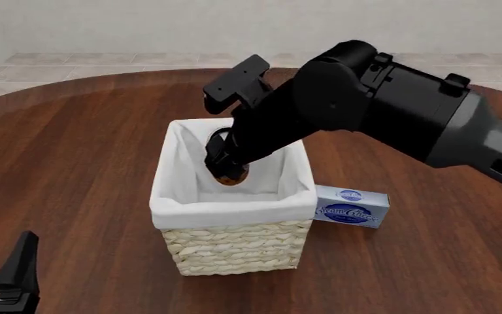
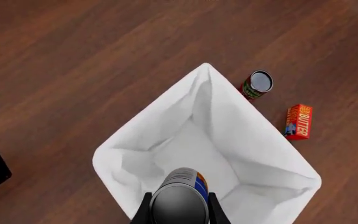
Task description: Pick up the alphabet soup and put it in the basket.
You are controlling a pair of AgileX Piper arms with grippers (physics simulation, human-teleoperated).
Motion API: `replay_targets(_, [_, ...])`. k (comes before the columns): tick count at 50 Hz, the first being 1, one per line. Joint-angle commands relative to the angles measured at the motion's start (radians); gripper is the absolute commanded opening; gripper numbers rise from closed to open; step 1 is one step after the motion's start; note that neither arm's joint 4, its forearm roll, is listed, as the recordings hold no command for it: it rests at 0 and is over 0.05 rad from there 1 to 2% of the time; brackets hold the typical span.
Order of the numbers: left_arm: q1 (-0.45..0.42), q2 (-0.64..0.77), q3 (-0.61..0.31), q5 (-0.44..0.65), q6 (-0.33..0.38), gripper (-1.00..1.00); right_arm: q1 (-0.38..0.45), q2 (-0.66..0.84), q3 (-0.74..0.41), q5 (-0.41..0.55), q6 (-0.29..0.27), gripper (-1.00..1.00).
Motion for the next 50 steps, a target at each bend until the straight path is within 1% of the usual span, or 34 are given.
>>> replay_targets(1, [0.003,0.0,0.0,-0.001,-0.002,1.0,-0.015,0.013,0.01,-0.05,0.034,-1.0])
replay_targets(27, [0.006,0.0,0.0,0.002,-0.004,1.0,-0.021,0.038,0.068,-0.116,0.065,-1.0])
replay_targets(36, [0.009,0.0,0.0,0.0,-0.004,1.0,-0.013,0.037,0.134,-0.161,0.08,-1.0])
replay_targets(42, [0.01,0.0,0.0,0.0,-0.002,1.0,-0.008,0.034,0.159,-0.179,0.095,-1.0])
replay_targets(50, [0.008,0.0,0.0,0.0,0.0,1.0,-0.011,0.034,0.18,-0.191,0.099,-1.0])
